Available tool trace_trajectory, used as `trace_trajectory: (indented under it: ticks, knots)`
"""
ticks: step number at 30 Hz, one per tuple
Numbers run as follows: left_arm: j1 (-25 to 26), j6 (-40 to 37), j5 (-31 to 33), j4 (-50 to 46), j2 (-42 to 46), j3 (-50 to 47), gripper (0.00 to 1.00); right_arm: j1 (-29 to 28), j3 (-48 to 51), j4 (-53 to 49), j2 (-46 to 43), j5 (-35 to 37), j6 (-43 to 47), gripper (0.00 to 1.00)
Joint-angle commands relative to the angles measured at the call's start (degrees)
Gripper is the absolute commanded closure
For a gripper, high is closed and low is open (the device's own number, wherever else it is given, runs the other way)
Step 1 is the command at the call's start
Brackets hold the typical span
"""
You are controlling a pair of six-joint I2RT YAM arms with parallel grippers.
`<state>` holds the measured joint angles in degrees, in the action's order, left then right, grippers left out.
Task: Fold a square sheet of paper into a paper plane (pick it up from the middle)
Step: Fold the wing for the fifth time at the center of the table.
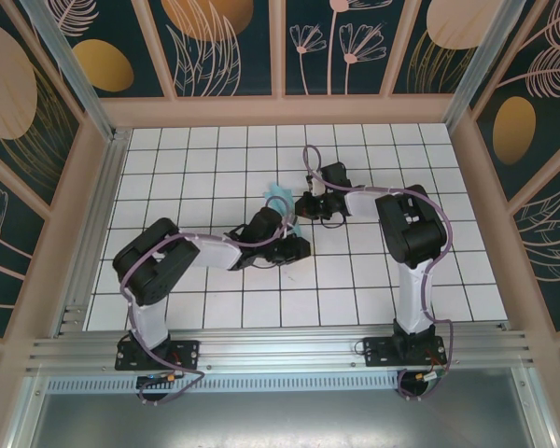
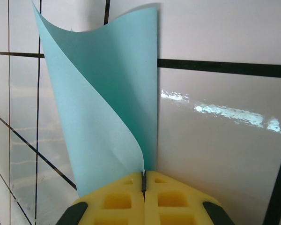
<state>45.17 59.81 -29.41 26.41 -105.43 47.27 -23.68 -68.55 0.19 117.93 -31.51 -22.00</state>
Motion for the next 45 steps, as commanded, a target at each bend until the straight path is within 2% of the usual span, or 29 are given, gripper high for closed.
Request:
trace_trajectory:
  ticks: [1, 4, 7, 18, 20, 24, 37, 45]
  knots:
    - [-4.73, 3.42, 0.32, 5.24, 6.45, -3.31, 0.75, -0.14, -0.61, -1.37, 1.95, 1.02, -0.68, 1.00]
    - [-8.09, 0.92, 6.91, -3.08, 9.51, -2.74, 0.76, -0.15, -0.40, -1.36, 1.84, 1.01, -0.76, 1.00]
    - [-9.48, -2.05, 12.86, -9.41, 8.59, 0.31, 0.75, -0.15, 0.13, -1.35, 1.37, 0.71, -1.07, 1.00]
    - [-11.04, -2.03, 21.33, -9.83, -1.55, 11.31, 0.79, -0.28, 0.62, -0.83, 1.01, -1.81, 0.48, 1.00]
    - [-11.89, -1.39, 20.50, -7.68, -2.18, 11.29, 0.78, -0.31, 0.40, -0.87, 0.90, -2.76, 1.44, 1.00]
    - [-12.23, -1.08, 14.74, -2.82, -4.54, 12.28, 0.76, -0.40, -0.57, -1.84, 1.06, -3.36, 3.03, 1.00]
    - [-12.30, -1.32, 9.58, -1.01, -9.89, 14.33, 0.78, -0.76, -1.66, -2.81, 2.39, -3.65, 3.89, 0.99]
    - [-12.39, -1.07, 9.55, -0.56, -10.96, 15.11, 0.78, -0.84, -1.93, -3.68, 2.57, -3.09, 4.24, 0.97]
